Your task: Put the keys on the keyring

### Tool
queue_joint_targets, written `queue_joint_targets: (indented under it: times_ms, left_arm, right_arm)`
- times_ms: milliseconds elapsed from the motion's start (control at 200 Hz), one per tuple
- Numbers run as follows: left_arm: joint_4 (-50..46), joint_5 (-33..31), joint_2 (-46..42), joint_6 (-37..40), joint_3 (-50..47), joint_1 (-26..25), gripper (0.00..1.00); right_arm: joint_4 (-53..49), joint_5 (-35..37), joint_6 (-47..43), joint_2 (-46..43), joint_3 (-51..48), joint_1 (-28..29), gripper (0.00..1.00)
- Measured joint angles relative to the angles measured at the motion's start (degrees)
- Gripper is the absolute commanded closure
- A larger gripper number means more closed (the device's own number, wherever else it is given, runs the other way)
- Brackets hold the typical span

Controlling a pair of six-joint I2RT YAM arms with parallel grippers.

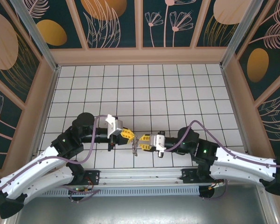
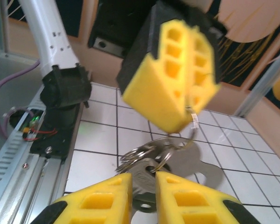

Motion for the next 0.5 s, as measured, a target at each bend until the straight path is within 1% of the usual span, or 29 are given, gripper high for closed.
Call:
queue_joint_targets:
  times_ms: [130,260,340,500]
  left_arm:
    - [0.11,0.04,-0.04,0.0,0.0,0.0,1.0]
    - [1.03,0.31,-0.04,-0.15,-0.04,0.0,1.0]
    - [2.64,0.76,-0.09,-0.63,-0.42,0.0,1.0]
    - [5.92,1.64,-0.61,-2.21,-2.29,0.0,1.0]
  right_arm:
    - [-0.11,1.7,2.51,-4.72,-0.63,-0.04,0.75]
    - [0.17,2.01,4.35,-6.27,-0.59,-0.98,0.75]
    - [0.39,1.14,5.2,-4.76,-0.2,-2.54,0.75]
    - [0.48,-2.89,6.69,0.81,1.88,-5.46,0.75]
